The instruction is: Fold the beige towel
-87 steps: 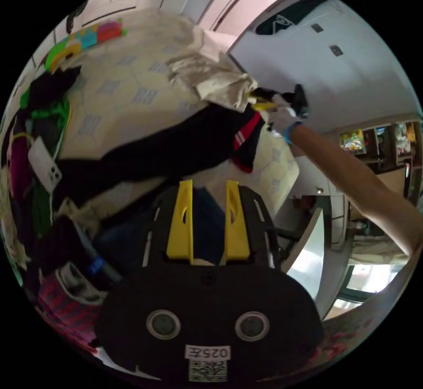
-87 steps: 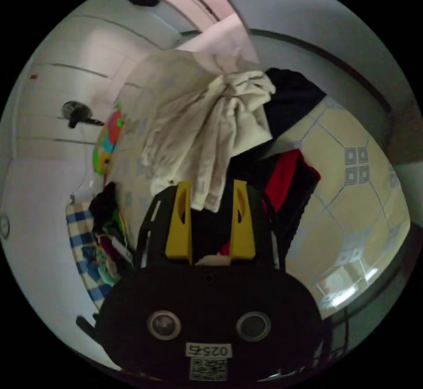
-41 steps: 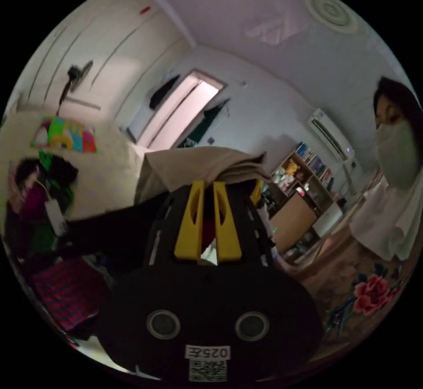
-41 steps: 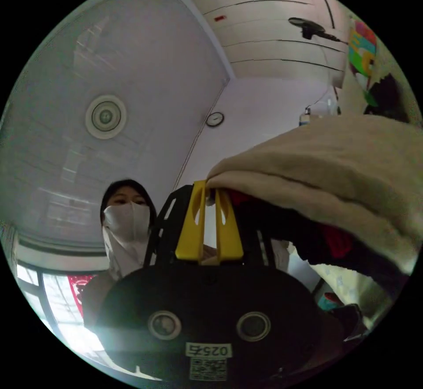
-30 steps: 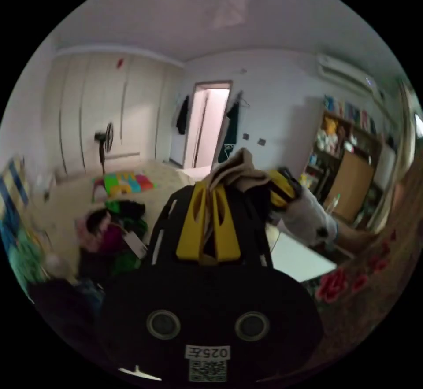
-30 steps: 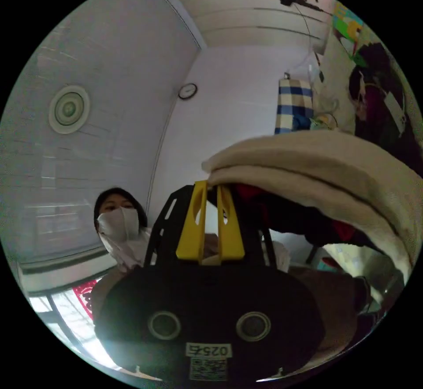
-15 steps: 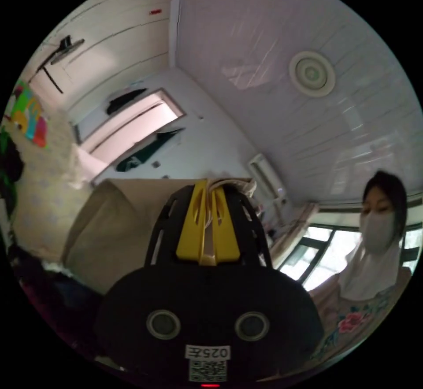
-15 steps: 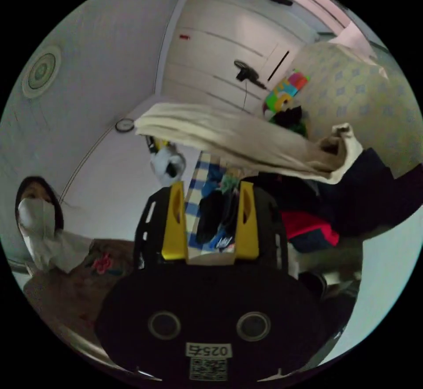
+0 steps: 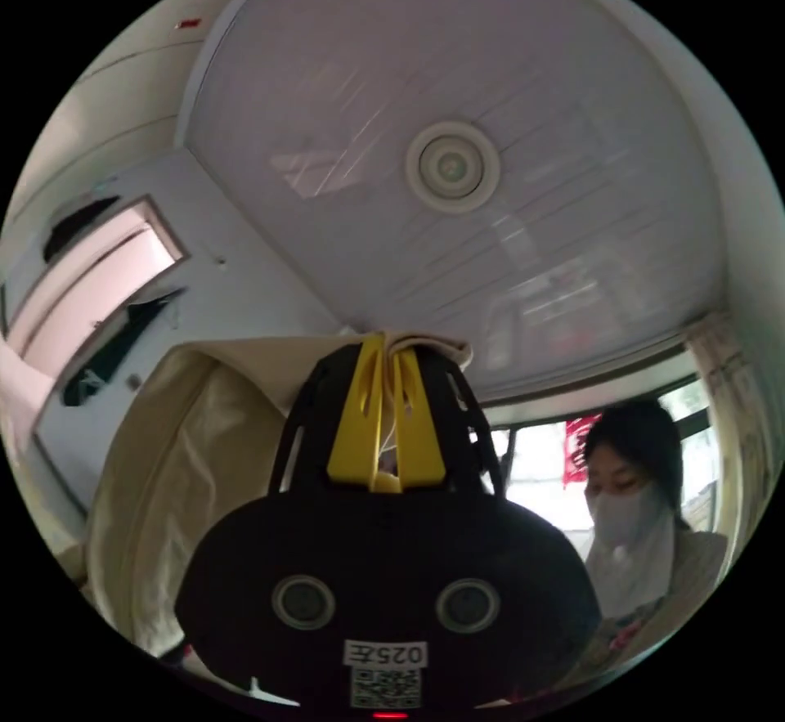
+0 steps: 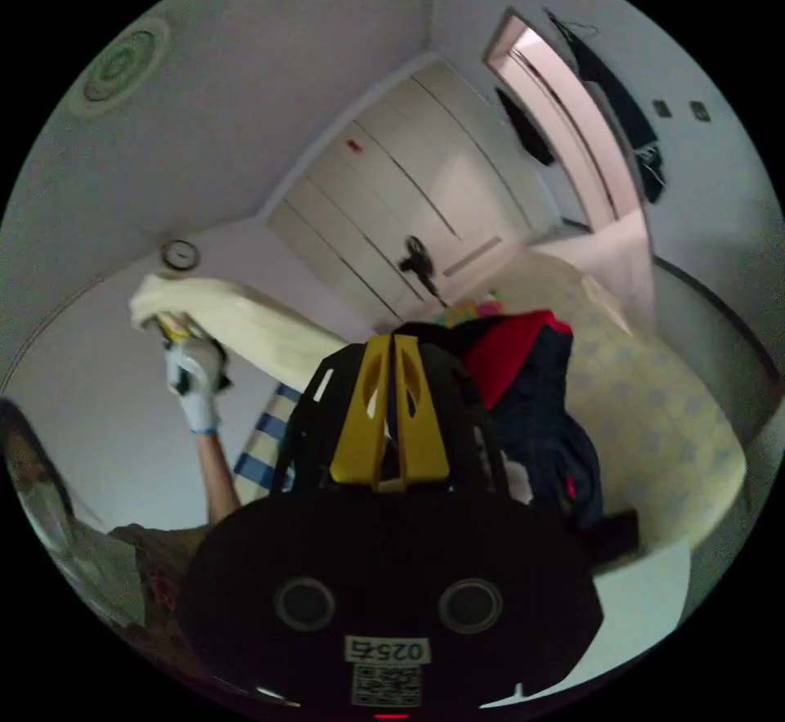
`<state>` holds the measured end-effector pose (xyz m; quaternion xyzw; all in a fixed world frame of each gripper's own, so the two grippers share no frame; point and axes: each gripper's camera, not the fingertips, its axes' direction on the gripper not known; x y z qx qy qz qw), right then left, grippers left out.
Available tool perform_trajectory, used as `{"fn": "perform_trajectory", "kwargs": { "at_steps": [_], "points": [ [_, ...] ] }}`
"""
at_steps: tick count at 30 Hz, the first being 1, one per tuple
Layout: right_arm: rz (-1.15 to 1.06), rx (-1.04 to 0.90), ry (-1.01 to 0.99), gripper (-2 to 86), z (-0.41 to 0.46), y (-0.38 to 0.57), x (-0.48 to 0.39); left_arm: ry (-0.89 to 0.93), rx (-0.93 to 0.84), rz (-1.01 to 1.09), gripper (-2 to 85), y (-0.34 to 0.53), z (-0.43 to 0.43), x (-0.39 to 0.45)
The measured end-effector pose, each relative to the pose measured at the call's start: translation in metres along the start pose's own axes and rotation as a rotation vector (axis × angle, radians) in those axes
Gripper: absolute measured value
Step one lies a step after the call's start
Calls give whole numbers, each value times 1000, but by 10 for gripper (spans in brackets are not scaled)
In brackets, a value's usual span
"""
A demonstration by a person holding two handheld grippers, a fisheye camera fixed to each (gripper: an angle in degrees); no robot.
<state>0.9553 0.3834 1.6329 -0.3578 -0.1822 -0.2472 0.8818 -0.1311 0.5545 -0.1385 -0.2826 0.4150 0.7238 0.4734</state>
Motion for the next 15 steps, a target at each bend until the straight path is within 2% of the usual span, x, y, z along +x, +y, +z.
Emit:
{"fn": "perform_trajectory", "kwargs": {
  "at_steps": [3, 5, 8, 10, 11, 13, 15],
  "points": [
    [56, -190, 308, 85, 31, 19, 8, 169, 68, -20, -12, -15, 23, -10],
    [122, -285, 383, 99, 40, 44, 24, 226, 44, 10, -13, -21, 47, 1],
    [279, -252, 239, 105, 19, 94, 33, 284, -66, 48, -13, -13, 91, 23],
    [291, -101, 6, 120, -16, 126, 3, 364, -163, 29, -12, 16, 123, 32],
    [272, -51, -48, 126, -26, 132, -10, 389, -187, 22, -12, 27, 130, 33],
    [123, 168, -168, 168, -77, 151, -84, 485, -261, -5, -12, 78, 151, 37],
    [-10, 276, -177, 184, -114, 160, -149, 578, -284, -53, -12, 119, 159, 38]
  ]
}}
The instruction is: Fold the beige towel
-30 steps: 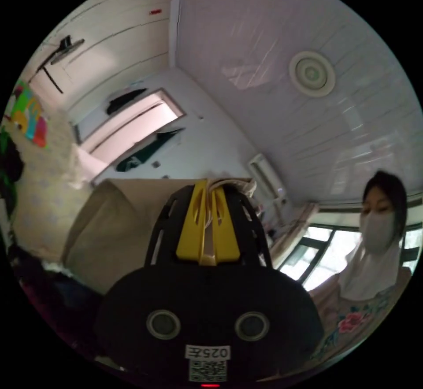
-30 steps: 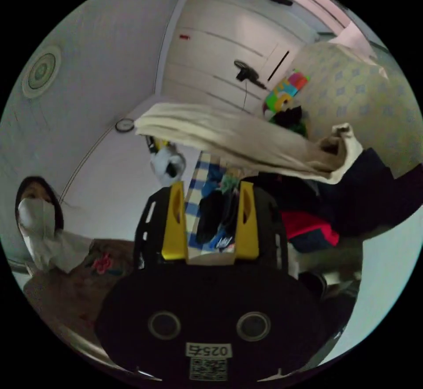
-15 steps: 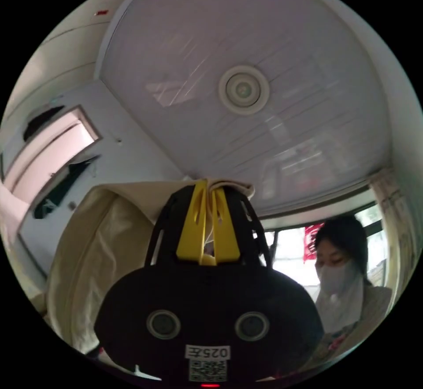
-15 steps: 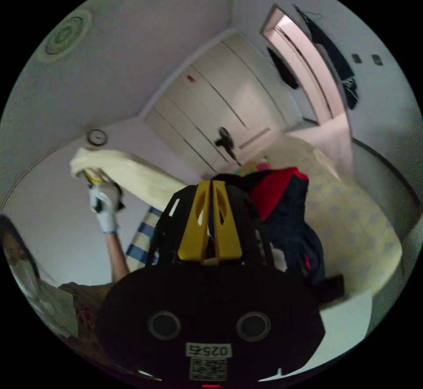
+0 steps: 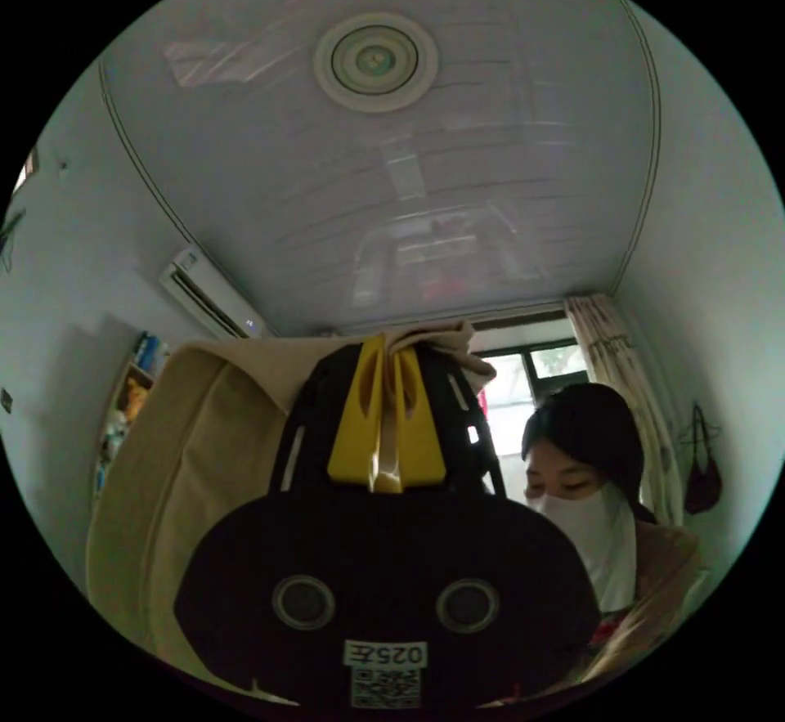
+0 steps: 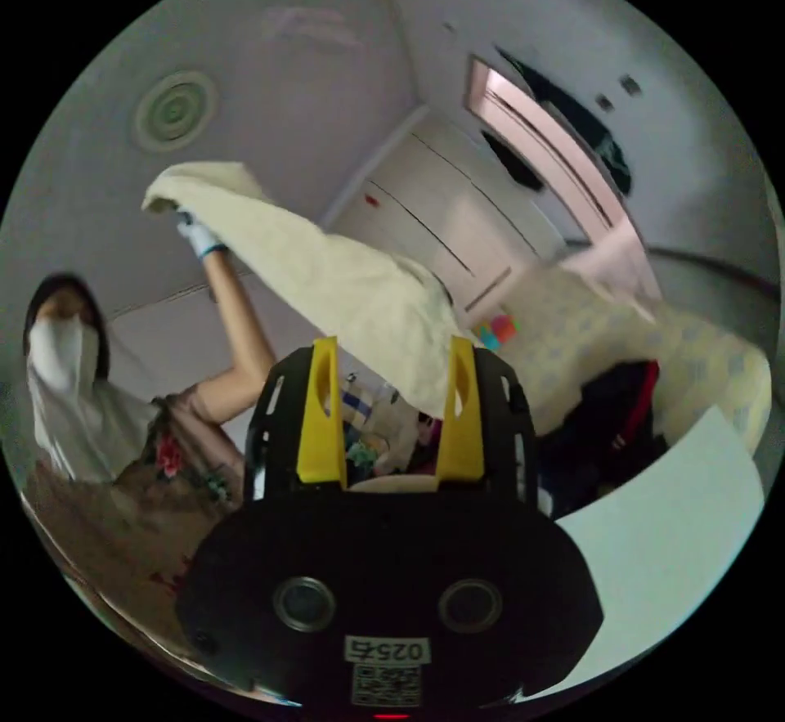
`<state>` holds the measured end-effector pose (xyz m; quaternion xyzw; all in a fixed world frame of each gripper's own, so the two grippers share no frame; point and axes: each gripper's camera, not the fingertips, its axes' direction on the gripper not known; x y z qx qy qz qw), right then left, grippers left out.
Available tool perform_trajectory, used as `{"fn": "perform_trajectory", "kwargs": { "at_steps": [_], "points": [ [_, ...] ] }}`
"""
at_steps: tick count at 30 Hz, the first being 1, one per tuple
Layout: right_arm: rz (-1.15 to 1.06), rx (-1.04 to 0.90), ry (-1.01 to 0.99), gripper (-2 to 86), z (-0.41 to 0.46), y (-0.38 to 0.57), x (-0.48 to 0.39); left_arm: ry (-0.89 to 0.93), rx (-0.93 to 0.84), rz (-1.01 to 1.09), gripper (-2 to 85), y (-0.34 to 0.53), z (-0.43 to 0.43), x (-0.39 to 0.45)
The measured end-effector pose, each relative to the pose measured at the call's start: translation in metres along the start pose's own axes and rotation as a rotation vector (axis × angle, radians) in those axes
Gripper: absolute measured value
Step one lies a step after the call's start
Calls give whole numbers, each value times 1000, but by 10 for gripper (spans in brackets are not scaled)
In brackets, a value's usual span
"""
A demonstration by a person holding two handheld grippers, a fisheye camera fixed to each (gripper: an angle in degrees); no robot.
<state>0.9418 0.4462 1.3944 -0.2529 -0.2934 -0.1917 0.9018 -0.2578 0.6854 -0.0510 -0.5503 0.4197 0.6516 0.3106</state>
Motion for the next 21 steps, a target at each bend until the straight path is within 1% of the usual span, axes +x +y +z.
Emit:
{"fn": "perform_trajectory", "kwargs": {
  "at_steps": [1, 2, 4, 5, 7, 9, 12, 14, 16, 17, 19, 20, 21],
  "points": [
    [-92, 31, 39, 199, -17, 0, -47, 68, 7, -23, -12, 22, 8, -4],
    [-133, 49, 69, 207, -25, 0, -70, 97, 22, -39, -12, 33, 12, -5],
    [-265, 132, 210, 212, -58, 10, -154, 208, 70, -71, -12, 71, 22, -5],
    [-286, 148, 239, 210, -66, 14, -173, 231, 82, -81, -12, 79, 24, -5],
    [-328, 197, 384, 191, -93, 33, -234, 271, 129, -111, -12, 108, 32, -4],
    [-324, 227, 473, 174, -109, 49, -266, 302, 154, -146, -13, 128, 39, -7],
    [-291, 238, 487, 173, -131, 68, -298, 454, 202, -231, -14, 166, 61, -15],
    [-266, 218, 528, 180, -145, 73, -312, 466, 207, -233, -14, 186, 76, -10],
    [-265, 225, 663, 189, -171, 79, -338, 486, 213, -214, -14, 213, 97, -1],
    [-274, 234, 690, 189, -180, 81, -347, 501, 219, -220, -14, 221, 102, 1],
    [-291, 338, 830, 188, -231, 93, -382, 552, 245, -232, -14, 249, 124, 8],
    [-281, 371, 859, 187, -248, 97, -389, 561, 252, -236, -14, 256, 129, 11],
    [-259, 420, 919, 184, -283, 106, -401, 583, 270, -237, -14, 269, 139, 15]
  ]
}}
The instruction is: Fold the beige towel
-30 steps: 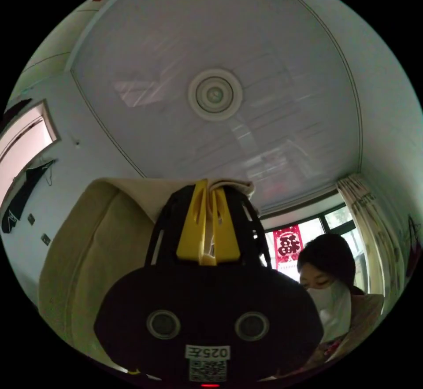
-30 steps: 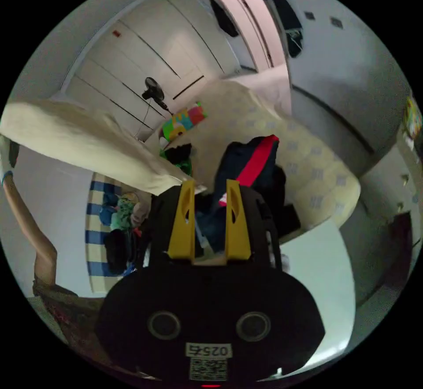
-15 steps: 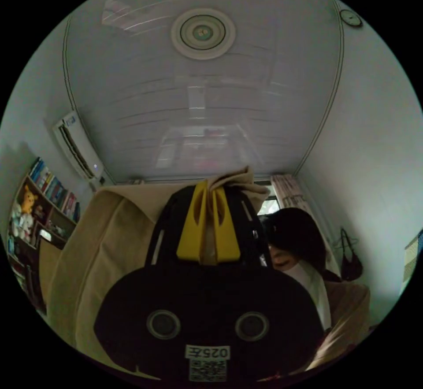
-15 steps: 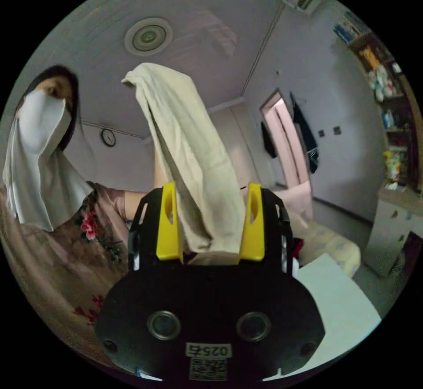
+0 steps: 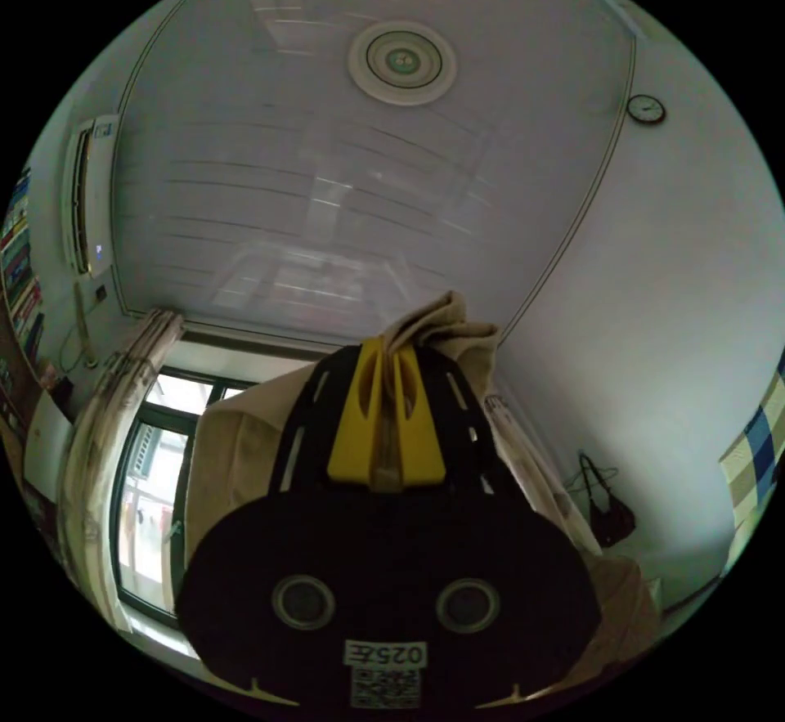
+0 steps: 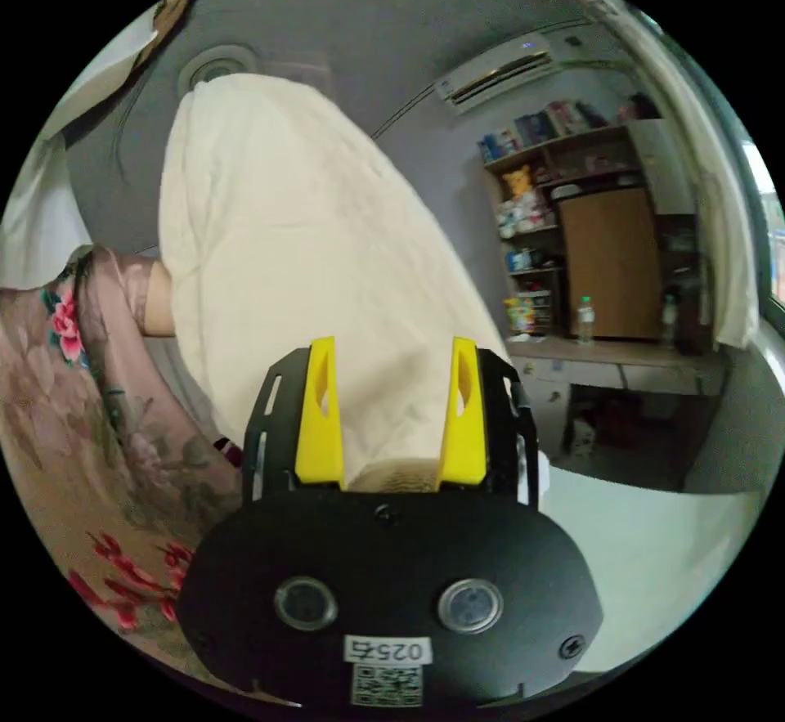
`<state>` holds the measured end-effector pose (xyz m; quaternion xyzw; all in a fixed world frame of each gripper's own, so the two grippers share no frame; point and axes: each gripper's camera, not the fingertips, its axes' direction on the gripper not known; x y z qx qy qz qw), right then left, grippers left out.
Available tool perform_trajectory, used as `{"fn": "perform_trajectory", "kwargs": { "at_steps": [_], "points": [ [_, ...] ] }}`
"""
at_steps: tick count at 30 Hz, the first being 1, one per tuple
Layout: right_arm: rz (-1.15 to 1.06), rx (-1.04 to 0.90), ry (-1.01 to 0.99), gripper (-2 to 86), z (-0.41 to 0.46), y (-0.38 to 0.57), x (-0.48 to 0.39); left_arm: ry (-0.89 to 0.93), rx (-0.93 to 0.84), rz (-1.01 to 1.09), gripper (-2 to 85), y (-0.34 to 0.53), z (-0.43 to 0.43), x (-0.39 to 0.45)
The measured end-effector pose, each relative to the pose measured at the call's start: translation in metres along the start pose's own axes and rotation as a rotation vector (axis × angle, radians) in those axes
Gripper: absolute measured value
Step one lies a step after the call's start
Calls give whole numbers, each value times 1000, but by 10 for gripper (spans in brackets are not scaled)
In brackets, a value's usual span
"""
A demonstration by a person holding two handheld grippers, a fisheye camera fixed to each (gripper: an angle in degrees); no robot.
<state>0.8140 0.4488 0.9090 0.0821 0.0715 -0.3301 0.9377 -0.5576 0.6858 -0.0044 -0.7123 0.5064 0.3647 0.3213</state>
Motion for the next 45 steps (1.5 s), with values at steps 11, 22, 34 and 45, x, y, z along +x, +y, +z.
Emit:
{"fn": "perform_trajectory", "kwargs": {
  "at_steps": [11, 22, 34, 45],
  "points": [
    [907, -165, -537, 185, -88, 82, 265, 206, 31, -207, -15, 97, 34, -54],
    [1064, -221, -972, 100, -32, 32, 274, 178, -20, -299, -16, 69, -1, -86],
    [827, 198, -774, -5, -241, -113, 294, -380, -160, -114, -16, -44, -194, -66],
    [694, 59, -339, -7, -319, -295, 344, -1022, -86, -619, -15, 71, -605, -148]
  ]
}}
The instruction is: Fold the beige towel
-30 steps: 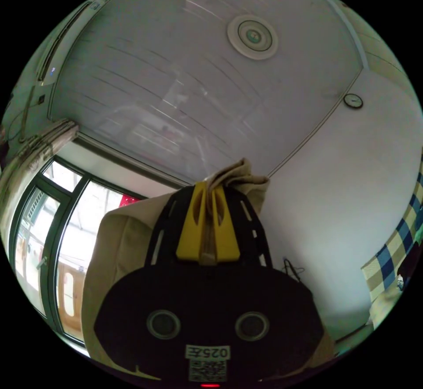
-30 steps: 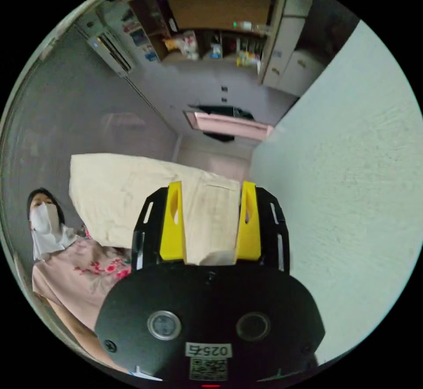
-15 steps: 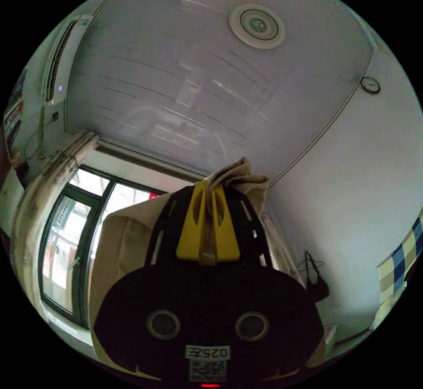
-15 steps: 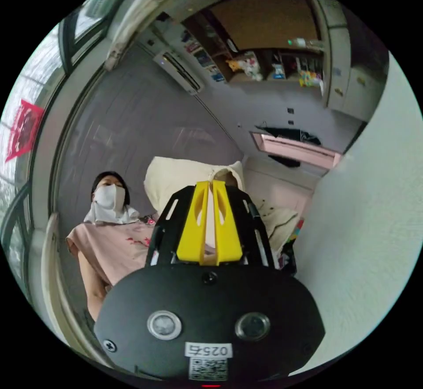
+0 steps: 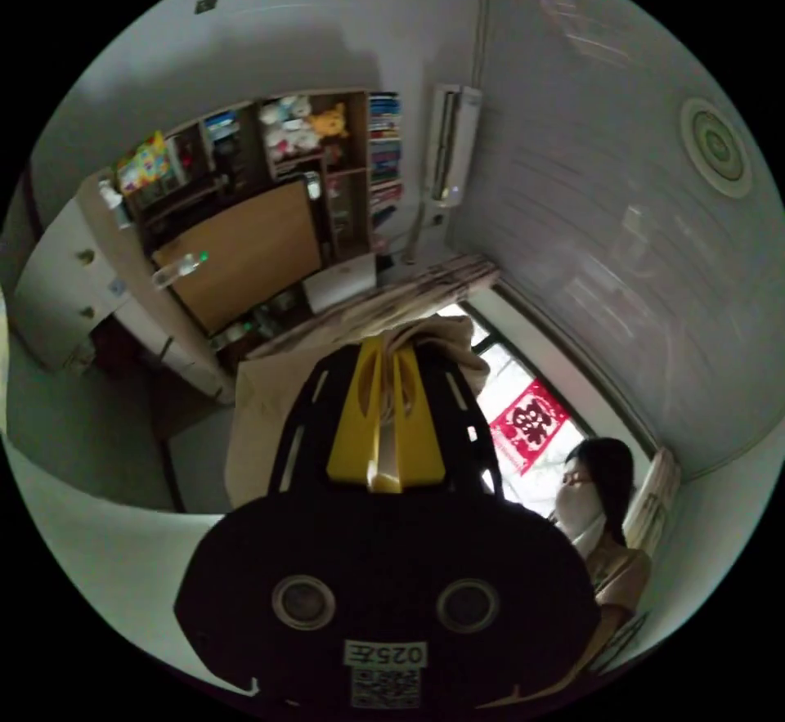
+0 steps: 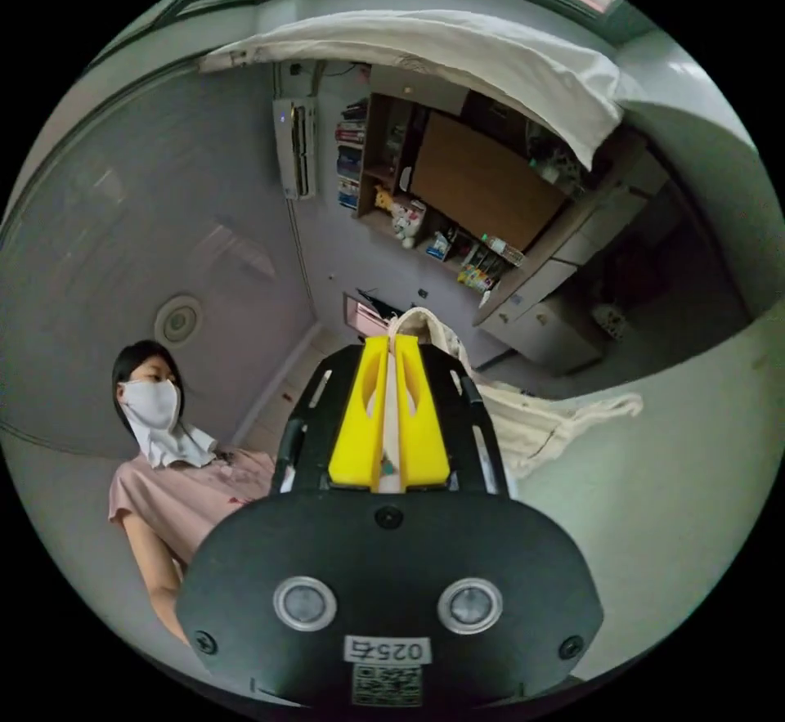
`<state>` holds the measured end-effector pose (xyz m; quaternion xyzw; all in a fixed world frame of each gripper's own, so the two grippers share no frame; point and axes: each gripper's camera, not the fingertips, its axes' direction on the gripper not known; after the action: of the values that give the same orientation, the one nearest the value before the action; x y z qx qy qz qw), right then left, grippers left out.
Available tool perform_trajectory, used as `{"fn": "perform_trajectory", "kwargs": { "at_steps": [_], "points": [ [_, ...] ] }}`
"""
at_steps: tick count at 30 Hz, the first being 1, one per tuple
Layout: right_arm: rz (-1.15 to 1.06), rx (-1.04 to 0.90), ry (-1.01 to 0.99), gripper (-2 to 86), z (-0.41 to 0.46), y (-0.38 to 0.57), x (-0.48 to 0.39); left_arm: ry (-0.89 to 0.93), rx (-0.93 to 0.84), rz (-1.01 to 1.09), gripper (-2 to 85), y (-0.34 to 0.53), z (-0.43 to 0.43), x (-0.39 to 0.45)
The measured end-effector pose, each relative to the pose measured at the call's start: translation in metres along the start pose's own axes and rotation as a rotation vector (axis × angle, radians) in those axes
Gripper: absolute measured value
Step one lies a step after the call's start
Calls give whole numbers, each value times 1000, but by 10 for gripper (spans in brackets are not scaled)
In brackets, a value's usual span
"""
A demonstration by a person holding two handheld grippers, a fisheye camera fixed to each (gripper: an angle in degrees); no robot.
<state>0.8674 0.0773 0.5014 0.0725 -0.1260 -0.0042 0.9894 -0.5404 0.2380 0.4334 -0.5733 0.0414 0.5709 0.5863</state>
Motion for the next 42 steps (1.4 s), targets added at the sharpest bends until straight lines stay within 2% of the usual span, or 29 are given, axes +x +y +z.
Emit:
{"fn": "perform_trajectory", "kwargs": {
  "at_steps": [2, 5, 7, 9, 10, 11, 13, 15, 19, 23, 26, 28, 32, 35, 38, 39, 42],
  "points": [
    [-47, -36, 53, -7, -1, -7, -23, -46, -9, -15, -15, 24, -17, -35],
    [-48, -195, 305, -7, -4, 7, -50, -148, -25, -121, -15, 73, -67, -91],
    [48, -348, 610, -8, -2, 34, -45, -462, -63, -319, -14, 119, -122, -139],
    [148, -375, 747, -9, -6, 57, -33, -667, -110, -499, -10, 155, -160, -172],
    [203, -311, 757, -9, -14, 70, -28, -790, -150, -583, -1, 177, -176, -186],
    [230, -269, 738, -9, -18, 77, -26, -839, -158, -613, 4, 186, -182, -190],
    [359, -107, 755, -8, -35, 99, -20, -856, -80, -629, 15, 202, -193, -189],
    [410, -90, 790, -7, -34, 109, -20, -929, 21, -582, 16, 195, -198, -175],
    [196, -218, 709, 28, 31, 96, -44, -1070, 218, -481, 25, 164, -213, -134],
    [153, -441, 733, 93, 119, 77, -36, -1216, 226, -438, 34, 144, -211, -108],
    [232, -373, 815, 109, 150, 74, -15, -1182, 102, -314, 39, 146, -162, -89],
    [409, -222, 818, 148, 135, 85, 5, -1064, -15, -240, 47, 165, -101, -81],
    [618, 5, 769, 176, 95, 120, 16, -888, -255, -254, 60, 202, 1, -115],
    [741, 189, 720, 197, 65, 144, 25, -803, -486, -334, 66, 228, 90, -179],
    [786, 344, 660, 191, 49, 152, 34, -929, -602, -331, 77, 236, 168, -224],
    [793, 378, 622, 189, 47, 152, 39, -1027, -621, -347, 83, 237, 188, -241],
    [779, 395, 595, 182, 51, 144, 50, -1211, -622, -494, 85, 241, 207, -278]
  ]
}}
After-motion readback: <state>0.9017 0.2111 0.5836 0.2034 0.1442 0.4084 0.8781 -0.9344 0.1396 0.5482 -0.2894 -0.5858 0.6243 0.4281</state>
